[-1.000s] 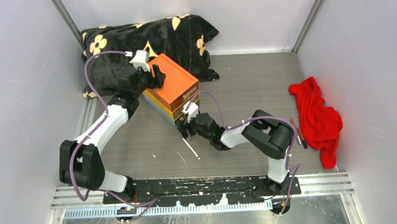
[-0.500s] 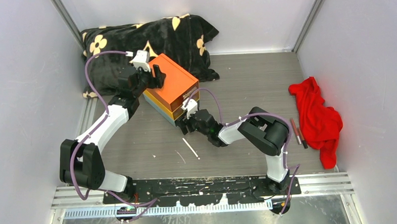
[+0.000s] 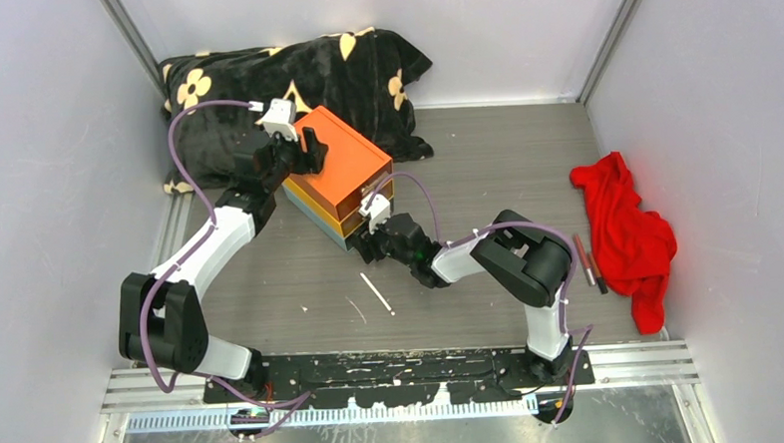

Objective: Organize the makeup
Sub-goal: Open the drawer in the storage box.

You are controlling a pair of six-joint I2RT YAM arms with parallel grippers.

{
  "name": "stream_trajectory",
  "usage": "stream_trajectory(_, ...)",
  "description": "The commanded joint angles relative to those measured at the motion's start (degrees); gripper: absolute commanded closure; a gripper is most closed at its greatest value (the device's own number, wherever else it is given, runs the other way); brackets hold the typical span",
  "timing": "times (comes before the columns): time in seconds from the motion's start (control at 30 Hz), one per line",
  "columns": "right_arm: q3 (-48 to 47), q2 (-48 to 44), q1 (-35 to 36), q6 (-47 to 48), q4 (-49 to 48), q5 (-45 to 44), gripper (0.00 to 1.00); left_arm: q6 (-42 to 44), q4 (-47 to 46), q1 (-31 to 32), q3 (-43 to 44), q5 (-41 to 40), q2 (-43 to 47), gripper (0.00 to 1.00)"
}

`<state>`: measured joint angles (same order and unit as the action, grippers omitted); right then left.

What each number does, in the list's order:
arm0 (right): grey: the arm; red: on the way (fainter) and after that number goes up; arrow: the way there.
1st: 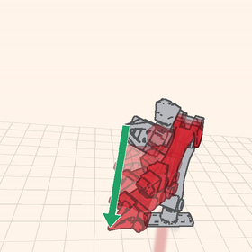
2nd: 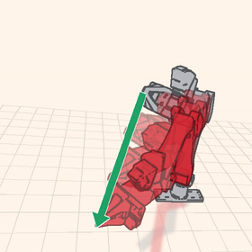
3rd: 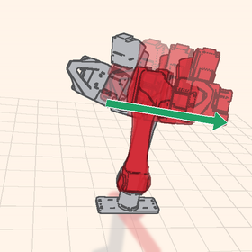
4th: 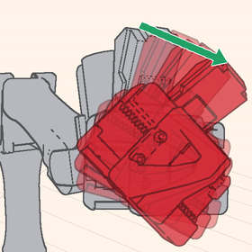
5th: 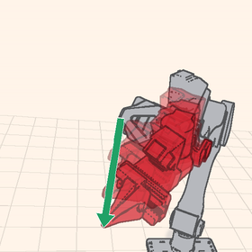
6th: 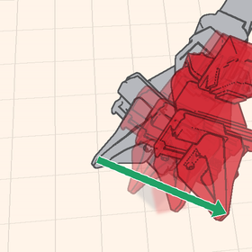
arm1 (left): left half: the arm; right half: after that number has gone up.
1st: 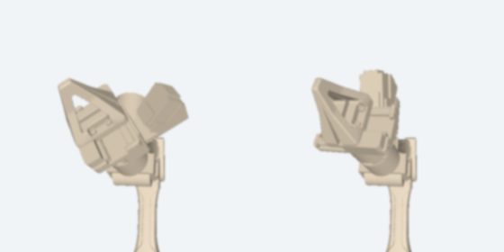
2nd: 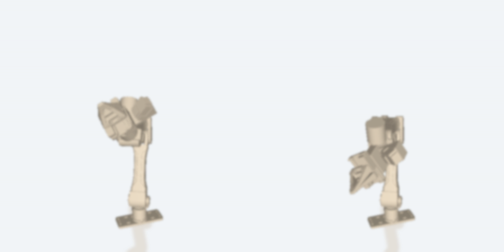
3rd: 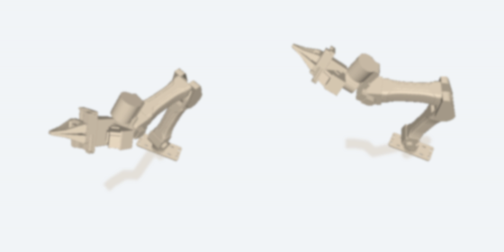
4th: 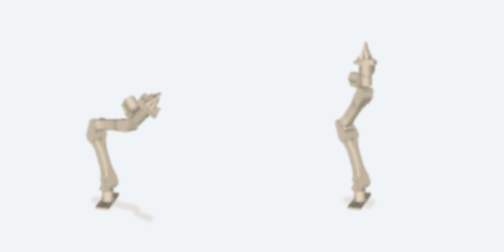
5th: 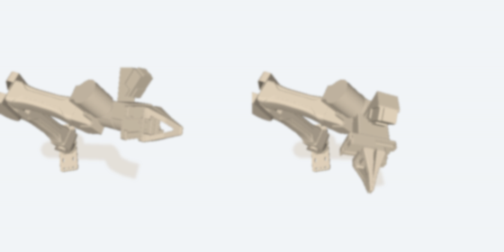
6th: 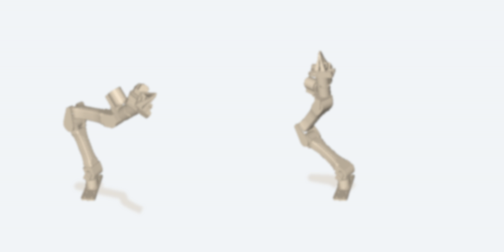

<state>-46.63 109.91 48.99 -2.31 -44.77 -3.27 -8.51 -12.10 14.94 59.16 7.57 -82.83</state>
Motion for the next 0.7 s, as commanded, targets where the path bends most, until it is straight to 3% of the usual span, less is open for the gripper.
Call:
stream_trajectory(0.0,-2.67,-1.05,-0.94,0.57,-2.64,-0.97,0.47,-1.05,13.42,-0.02,-3.50,-0.19,-3.29,0.34)
stream_trajectory(0.33,0.26,-2.94,-1.00,0.30,-1.88,-0.44,0.61,-1.11,13.31,0.00,-3.70,-0.63,-2.76,0.34)
stream_trajectory(0.67,5.48,-5.32,-0.97,-1.72,-1.94,-1.39,0.63,-1.04,13.25,-0.01,-3.98,-0.71,-2.64,0.34)
